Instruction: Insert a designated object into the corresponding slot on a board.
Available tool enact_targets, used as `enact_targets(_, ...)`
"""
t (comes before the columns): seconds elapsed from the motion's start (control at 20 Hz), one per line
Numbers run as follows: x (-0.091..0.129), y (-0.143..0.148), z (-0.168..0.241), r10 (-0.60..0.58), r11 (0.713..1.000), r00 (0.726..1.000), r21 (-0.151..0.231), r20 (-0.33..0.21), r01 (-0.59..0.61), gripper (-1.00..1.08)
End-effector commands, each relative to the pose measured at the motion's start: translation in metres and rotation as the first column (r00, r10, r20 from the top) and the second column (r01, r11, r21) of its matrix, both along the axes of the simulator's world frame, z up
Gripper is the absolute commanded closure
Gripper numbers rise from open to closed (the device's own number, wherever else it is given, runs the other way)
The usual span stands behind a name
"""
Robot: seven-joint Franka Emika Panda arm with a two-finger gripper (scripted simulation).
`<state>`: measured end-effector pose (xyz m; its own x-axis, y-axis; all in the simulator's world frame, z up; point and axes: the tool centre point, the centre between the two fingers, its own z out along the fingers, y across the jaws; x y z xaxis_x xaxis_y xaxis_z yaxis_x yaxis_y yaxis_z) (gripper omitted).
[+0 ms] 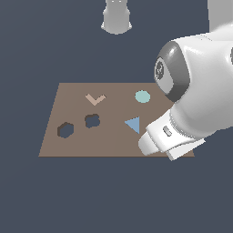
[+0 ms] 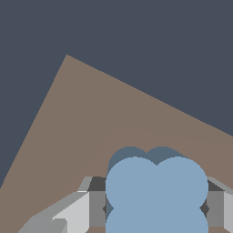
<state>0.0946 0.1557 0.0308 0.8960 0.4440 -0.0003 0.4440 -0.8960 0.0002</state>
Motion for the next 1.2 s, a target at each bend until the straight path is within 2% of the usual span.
enact_targets(0.0,0.004,-0.006,0.001,-0.045,0.999,0.999,0.0,0.001,0.045,1.08)
enact_targets(0.3,0.017,-0.028,0.002,-0.204,0.979,0.979,0.0,0.001,0.204,1.08)
enact_targets(0.55,0.028,-0.056,0.003,-0.378,0.926,0.926,0.0,0.0,0.378,1.08)
enact_targets(0.85,0.033,-0.092,0.004,-0.575,0.818,0.818,0.0,0.0,0.575,1.08)
enact_targets(1.15,0.03,-0.128,0.005,-0.744,0.669,0.669,0.0,0.0,0.744,1.08)
